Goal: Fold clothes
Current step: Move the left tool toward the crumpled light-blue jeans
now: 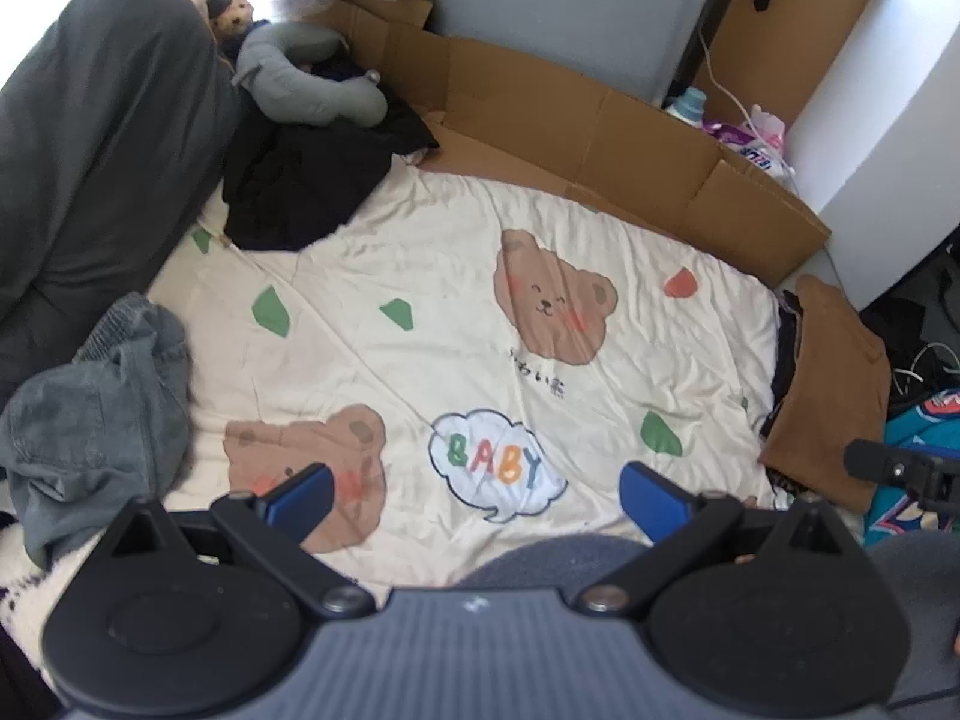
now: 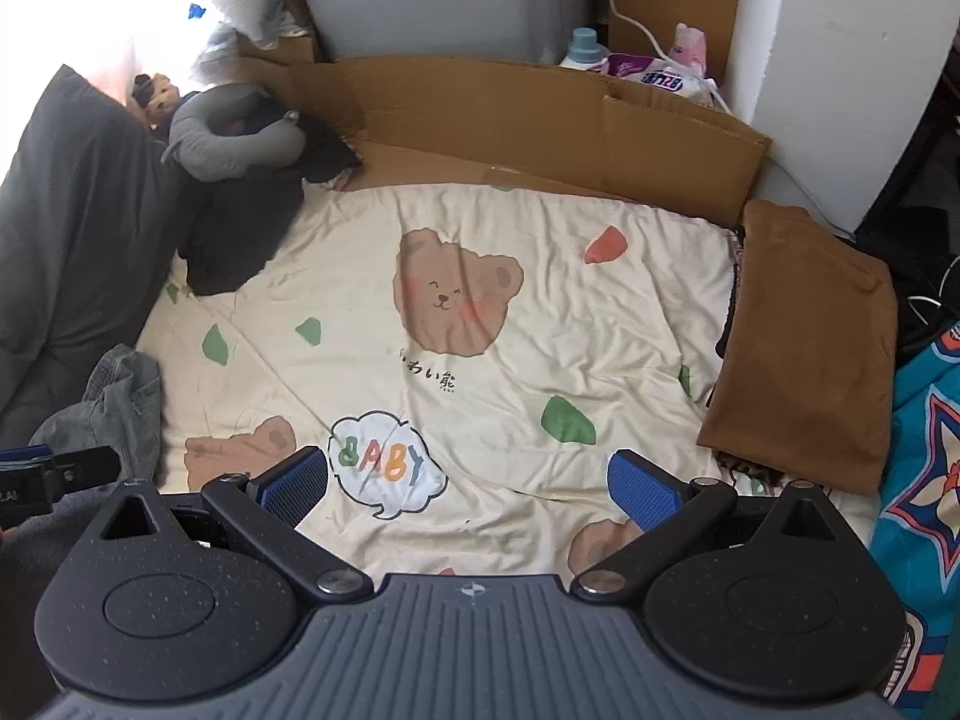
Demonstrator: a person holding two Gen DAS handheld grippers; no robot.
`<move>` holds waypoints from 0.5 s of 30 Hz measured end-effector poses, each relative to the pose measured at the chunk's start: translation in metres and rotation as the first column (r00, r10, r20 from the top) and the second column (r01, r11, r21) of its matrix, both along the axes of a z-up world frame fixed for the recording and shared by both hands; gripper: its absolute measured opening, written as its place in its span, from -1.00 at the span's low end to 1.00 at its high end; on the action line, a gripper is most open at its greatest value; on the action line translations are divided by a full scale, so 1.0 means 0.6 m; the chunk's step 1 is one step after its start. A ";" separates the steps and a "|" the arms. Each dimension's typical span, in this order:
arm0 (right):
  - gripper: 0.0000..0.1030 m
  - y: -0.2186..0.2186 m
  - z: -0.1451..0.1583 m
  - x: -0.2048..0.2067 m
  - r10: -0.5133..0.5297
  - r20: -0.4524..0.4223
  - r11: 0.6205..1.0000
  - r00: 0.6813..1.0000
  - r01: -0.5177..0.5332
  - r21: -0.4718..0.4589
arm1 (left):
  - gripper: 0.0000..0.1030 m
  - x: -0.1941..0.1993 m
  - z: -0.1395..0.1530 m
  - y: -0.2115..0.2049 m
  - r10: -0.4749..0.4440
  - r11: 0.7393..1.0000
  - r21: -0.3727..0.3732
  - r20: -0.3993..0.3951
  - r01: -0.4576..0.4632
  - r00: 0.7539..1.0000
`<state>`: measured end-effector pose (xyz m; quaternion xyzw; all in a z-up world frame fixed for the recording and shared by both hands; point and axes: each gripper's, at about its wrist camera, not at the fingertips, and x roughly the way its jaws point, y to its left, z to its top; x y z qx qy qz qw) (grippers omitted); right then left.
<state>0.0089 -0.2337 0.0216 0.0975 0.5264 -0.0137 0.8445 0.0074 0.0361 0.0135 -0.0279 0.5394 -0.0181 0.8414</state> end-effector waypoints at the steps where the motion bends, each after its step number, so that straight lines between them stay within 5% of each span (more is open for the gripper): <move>1: 0.99 0.000 0.002 -0.001 0.000 0.002 1.000 1.000 0.000 -0.002 | 0.98 0.001 0.006 0.006 0.011 1.000 0.005 0.011 -0.011 1.000; 15: 0.99 0.017 0.054 -0.015 0.029 0.196 0.998 0.980 -0.018 -0.061 | 0.98 0.012 0.041 0.095 0.079 0.997 0.004 0.074 -0.079 0.994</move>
